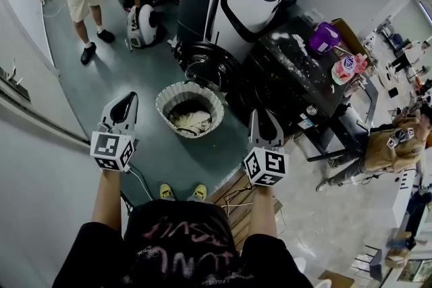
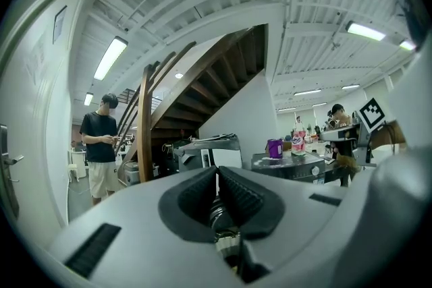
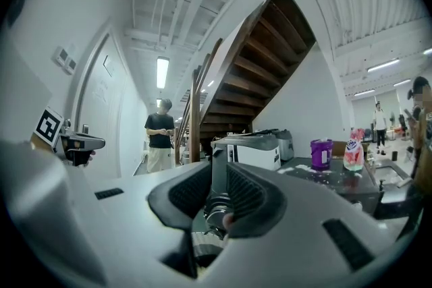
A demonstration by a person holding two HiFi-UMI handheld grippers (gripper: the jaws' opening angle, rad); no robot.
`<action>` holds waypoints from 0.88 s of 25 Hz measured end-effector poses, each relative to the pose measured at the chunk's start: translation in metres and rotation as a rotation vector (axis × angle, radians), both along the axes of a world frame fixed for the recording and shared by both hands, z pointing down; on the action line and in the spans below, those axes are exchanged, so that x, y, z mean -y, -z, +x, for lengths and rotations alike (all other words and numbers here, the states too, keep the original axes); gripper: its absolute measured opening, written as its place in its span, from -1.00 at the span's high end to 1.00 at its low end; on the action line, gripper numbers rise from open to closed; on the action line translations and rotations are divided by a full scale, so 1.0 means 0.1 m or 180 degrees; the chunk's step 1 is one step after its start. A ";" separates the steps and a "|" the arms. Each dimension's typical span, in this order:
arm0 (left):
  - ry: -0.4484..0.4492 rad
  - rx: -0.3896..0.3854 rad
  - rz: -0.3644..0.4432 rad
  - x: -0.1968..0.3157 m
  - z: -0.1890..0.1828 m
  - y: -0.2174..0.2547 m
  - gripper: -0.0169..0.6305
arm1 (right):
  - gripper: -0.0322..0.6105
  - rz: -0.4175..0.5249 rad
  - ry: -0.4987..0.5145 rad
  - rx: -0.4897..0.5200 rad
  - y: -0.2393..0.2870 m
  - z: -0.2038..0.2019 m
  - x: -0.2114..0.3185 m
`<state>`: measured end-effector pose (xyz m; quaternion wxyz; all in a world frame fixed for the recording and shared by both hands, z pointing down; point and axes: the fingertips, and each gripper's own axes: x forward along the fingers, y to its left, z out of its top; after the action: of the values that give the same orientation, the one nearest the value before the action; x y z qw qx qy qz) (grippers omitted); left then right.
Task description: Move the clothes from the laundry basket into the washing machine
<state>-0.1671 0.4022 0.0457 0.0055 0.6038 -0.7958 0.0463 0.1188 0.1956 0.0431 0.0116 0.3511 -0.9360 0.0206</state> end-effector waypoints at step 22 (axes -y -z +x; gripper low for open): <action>-0.0126 -0.0088 -0.0086 0.21 0.17 -0.06 0.09 | -0.12 -0.0090 0.0162 0.0068 -0.09 0.03 0.08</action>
<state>-0.1499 0.3815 0.0515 0.0238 0.6199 -0.7828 0.0488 0.1221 0.1875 0.0516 0.0071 0.3267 -0.9444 0.0373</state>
